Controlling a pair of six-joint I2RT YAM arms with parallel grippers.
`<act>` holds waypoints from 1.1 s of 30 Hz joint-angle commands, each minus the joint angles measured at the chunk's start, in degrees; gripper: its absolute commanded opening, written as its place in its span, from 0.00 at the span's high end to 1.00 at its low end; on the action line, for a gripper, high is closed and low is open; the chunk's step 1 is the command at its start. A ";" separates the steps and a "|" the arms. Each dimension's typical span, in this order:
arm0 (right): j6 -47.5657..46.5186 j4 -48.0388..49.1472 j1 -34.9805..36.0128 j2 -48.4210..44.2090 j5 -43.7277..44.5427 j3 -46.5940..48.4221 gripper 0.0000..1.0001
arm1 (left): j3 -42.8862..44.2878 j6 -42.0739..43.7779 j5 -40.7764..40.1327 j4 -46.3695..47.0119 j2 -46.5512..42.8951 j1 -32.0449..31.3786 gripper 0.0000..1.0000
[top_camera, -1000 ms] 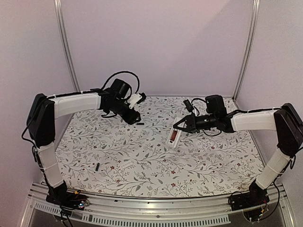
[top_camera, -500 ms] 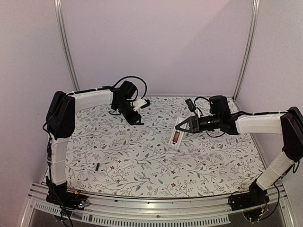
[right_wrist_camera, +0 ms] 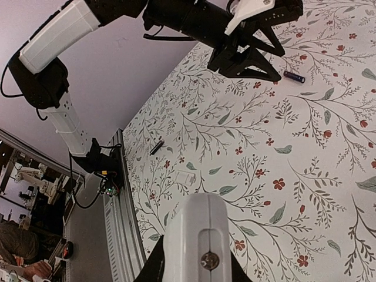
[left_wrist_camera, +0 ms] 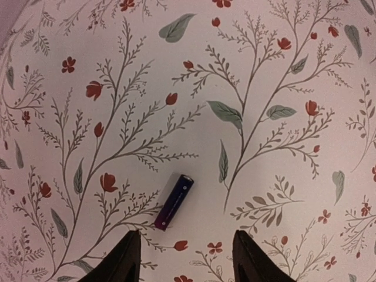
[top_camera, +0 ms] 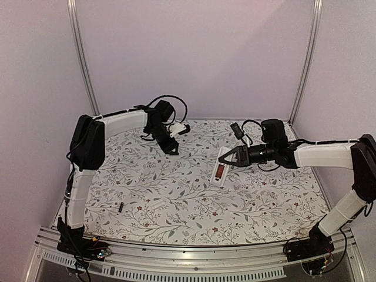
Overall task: Load the batteries into the remote control
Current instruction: Pick up the battery from the center of the board.
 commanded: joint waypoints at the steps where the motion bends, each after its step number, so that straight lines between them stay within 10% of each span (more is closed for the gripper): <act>1: -1.48 0.58 -0.39 -2.00 -0.65 -0.58 1.00 | 2.83 1.58 0.90 -3.27 2.71 0.73 0.47; 16: -1.09 0.55 -0.38 -0.60 -1.04 0.00 1.00 | 11.32 5.73 -0.39 -5.01 9.93 0.73 0.53; 33: -1.09 0.49 -0.36 -0.68 -0.91 -0.08 1.00 | 12.65 7.43 0.10 -9.25 12.75 0.33 0.89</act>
